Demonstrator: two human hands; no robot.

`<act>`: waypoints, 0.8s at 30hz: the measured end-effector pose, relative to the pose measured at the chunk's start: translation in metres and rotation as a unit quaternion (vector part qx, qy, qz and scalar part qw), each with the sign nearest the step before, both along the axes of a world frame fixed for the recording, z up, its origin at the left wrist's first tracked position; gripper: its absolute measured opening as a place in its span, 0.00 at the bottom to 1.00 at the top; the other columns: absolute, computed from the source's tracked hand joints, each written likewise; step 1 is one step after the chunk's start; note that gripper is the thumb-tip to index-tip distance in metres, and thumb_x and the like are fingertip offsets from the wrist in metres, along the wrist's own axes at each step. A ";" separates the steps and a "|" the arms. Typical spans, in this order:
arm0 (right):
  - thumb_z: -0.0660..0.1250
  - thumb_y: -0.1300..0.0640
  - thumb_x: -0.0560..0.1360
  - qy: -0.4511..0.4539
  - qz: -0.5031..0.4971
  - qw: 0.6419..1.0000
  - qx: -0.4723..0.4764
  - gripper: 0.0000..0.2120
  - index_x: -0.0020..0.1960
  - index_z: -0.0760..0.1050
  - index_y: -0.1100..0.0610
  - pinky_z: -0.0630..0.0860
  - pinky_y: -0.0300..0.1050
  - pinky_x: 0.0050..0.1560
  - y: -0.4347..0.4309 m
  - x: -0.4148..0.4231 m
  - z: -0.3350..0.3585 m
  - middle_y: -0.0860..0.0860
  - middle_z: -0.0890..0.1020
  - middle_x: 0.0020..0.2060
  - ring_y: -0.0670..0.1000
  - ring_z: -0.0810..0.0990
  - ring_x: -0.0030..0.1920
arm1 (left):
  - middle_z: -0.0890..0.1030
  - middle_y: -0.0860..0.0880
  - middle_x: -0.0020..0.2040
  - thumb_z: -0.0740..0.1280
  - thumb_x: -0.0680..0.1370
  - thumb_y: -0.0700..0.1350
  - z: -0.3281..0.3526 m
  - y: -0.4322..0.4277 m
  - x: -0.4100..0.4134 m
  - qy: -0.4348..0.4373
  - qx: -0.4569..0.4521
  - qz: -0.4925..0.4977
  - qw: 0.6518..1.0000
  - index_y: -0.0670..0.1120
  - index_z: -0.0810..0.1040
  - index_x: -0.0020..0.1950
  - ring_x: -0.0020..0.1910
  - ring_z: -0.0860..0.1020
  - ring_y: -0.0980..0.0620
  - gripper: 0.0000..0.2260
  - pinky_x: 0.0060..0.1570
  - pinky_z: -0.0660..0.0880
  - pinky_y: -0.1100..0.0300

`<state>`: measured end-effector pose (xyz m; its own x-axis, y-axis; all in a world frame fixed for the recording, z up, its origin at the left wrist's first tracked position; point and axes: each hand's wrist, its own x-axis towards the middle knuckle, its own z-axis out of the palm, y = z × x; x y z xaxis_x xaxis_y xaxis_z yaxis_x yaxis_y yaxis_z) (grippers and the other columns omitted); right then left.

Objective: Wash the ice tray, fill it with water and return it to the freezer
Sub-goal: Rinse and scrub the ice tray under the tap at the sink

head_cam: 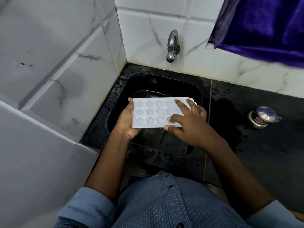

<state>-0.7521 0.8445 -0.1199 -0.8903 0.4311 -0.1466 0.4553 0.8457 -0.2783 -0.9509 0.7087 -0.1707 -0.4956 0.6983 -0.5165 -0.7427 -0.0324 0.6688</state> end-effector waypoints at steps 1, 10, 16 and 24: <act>0.44 0.22 0.72 0.000 0.005 1.000 -0.007 0.37 0.63 0.79 0.41 0.38 0.62 0.78 -0.002 0.000 0.001 0.49 0.49 0.85 0.56 0.38 0.84 | 0.84 0.38 0.65 0.52 0.85 0.68 0.000 0.000 0.000 -0.001 0.001 -0.002 1.000 0.42 0.78 0.71 0.59 0.85 0.40 0.33 0.51 0.84 0.44; 0.53 0.24 0.77 0.002 -0.001 1.000 -0.020 0.29 0.63 0.79 0.40 0.37 0.60 0.78 -0.003 -0.002 0.003 0.48 0.49 0.85 0.55 0.38 0.84 | 0.84 0.39 0.64 0.53 0.85 0.68 0.001 -0.002 -0.001 -0.002 0.001 0.010 1.000 0.43 0.80 0.69 0.60 0.85 0.40 0.33 0.57 0.81 0.41; 0.43 0.23 0.74 0.013 -0.017 1.000 -0.015 0.36 0.64 0.78 0.39 0.38 0.62 0.78 -0.003 -0.001 0.000 0.48 0.50 0.85 0.55 0.39 0.84 | 0.85 0.39 0.63 0.52 0.85 0.67 0.003 -0.002 0.001 0.003 -0.012 0.015 1.000 0.43 0.80 0.68 0.59 0.86 0.40 0.32 0.56 0.81 0.41; 0.46 0.23 0.74 0.021 -0.011 1.000 -0.014 0.32 0.64 0.77 0.38 0.38 0.62 0.78 -0.003 0.001 0.001 0.49 0.48 0.85 0.56 0.38 0.84 | 0.84 0.39 0.65 0.53 0.85 0.67 0.002 -0.003 0.002 0.003 -0.014 0.019 1.000 0.42 0.79 0.70 0.60 0.85 0.39 0.33 0.56 0.81 0.41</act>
<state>-0.7509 0.8420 -0.1187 -0.8865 0.4466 -0.1208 0.4606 0.8275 -0.3210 -0.9493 0.7060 -0.1688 -0.5254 0.6639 -0.5321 -0.7369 -0.0425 0.6746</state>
